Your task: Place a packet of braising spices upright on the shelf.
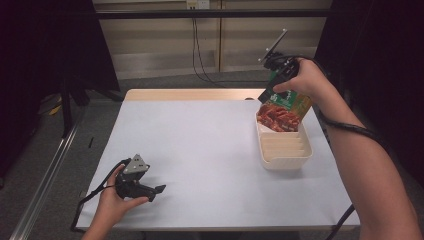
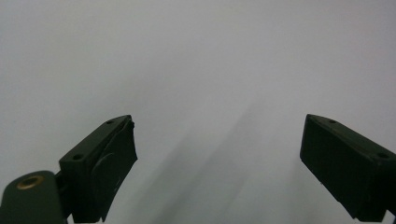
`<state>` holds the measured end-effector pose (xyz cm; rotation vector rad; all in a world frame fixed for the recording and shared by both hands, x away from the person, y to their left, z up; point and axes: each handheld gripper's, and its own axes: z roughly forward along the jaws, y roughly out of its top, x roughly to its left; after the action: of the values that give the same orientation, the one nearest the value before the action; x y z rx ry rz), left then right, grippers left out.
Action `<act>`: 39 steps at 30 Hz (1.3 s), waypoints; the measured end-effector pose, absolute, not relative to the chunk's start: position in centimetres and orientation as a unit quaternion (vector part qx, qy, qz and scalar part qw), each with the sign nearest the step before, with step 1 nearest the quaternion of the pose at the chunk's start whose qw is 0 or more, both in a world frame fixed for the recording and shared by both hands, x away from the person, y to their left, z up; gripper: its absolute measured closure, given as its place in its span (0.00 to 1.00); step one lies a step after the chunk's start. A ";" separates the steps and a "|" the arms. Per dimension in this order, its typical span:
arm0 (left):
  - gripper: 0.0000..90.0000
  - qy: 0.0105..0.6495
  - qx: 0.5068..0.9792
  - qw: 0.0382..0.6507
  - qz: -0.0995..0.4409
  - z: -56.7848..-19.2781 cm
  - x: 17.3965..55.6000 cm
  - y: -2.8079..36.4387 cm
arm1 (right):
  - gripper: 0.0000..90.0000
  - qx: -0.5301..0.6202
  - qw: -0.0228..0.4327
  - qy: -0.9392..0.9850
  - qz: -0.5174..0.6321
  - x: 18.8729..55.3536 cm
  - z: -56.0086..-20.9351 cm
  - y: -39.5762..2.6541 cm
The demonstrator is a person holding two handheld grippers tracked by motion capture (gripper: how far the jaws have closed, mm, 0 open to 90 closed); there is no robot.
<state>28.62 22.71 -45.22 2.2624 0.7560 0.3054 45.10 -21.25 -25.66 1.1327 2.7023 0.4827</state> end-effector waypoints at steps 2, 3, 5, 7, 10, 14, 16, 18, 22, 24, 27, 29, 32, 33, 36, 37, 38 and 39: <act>0.12 0.295 0.876 0.363 0.122 -45.3 28.6 22.7 | 0.21 0.371 0.081 0.910 0.166 44.9 -26.0 -20.7; 0.12 0.294 0.877 0.360 0.121 -45.3 28.6 22.7 | 0.21 0.368 0.080 0.911 0.167 44.8 -26.2 -20.5; 0.12 0.294 0.877 0.360 0.120 -45.3 28.6 22.6 | 0.21 0.359 0.077 0.914 0.171 44.6 -26.6 -20.1; 0.12 0.293 0.877 0.361 0.120 -45.3 28.6 22.7 | 0.21 0.357 0.074 0.915 0.173 44.5 -26.8 -19.7; 0.12 0.294 0.877 0.360 0.120 -45.3 28.6 22.7 | 0.21 0.349 0.073 0.918 0.174 44.3 -27.3 -19.4; 0.12 0.292 0.878 0.359 0.121 -45.3 28.6 22.6 | 0.21 0.344 0.069 0.920 0.176 44.0 -28.0 -19.0; 0.12 0.291 0.879 0.358 0.122 -45.3 28.6 22.6 | 0.21 0.341 0.068 0.921 0.174 43.8 -28.5 -18.8; 0.12 0.292 0.878 0.359 0.120 -45.3 28.6 22.6 | 0.21 0.339 0.063 0.923 0.173 43.6 -28.9 -18.5; 0.12 0.291 0.879 0.357 0.122 -45.3 28.6 22.6 | 0.21 0.331 0.061 0.927 0.168 43.3 -29.9 -18.1; 0.12 0.294 0.878 0.359 0.117 -45.4 28.6 22.6 | 0.20 0.328 0.057 0.928 0.169 43.1 -30.4 -17.9; 0.12 0.295 0.880 0.354 0.118 -45.3 28.6 22.6 | 0.20 0.320 0.050 0.930 0.171 42.7 -31.1 -17.6; 0.12 0.295 0.877 0.360 0.119 -45.4 28.6 22.5 | 0.20 0.323 0.047 0.930 0.169 42.6 -31.3 -17.4; 0.12 0.295 0.876 0.364 0.118 -45.5 28.6 22.5 | 0.19 0.313 0.042 0.934 0.166 42.2 -32.3 -17.0; 0.12 0.295 0.877 0.360 0.117 -45.4 28.6 22.5 | 0.19 0.308 0.044 0.936 0.165 42.2 -32.5 -16.9; 0.12 0.291 0.881 0.355 0.118 -45.4 28.6 22.6 | 0.19 0.302 0.038 0.937 0.170 41.8 -33.1 -16.4; 0.12 0.291 0.880 0.356 0.118 -45.4 28.6 22.6 | 0.19 0.299 0.037 0.938 0.171 41.7 -33.2 -16.3; 0.12 0.295 0.877 0.360 0.117 -45.4 28.6 22.5 | 0.19 0.298 0.034 0.939 0.168 41.6 -33.4 -16.1; 0.12 0.289 0.883 0.350 0.119 -45.3 28.6 22.6 | 0.19 0.295 0.034 0.940 0.168 41.5 -33.7 -16.0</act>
<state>28.63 22.64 -45.29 2.2873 0.7477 0.3071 41.50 -16.02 -33.67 0.9072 2.8908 0.5167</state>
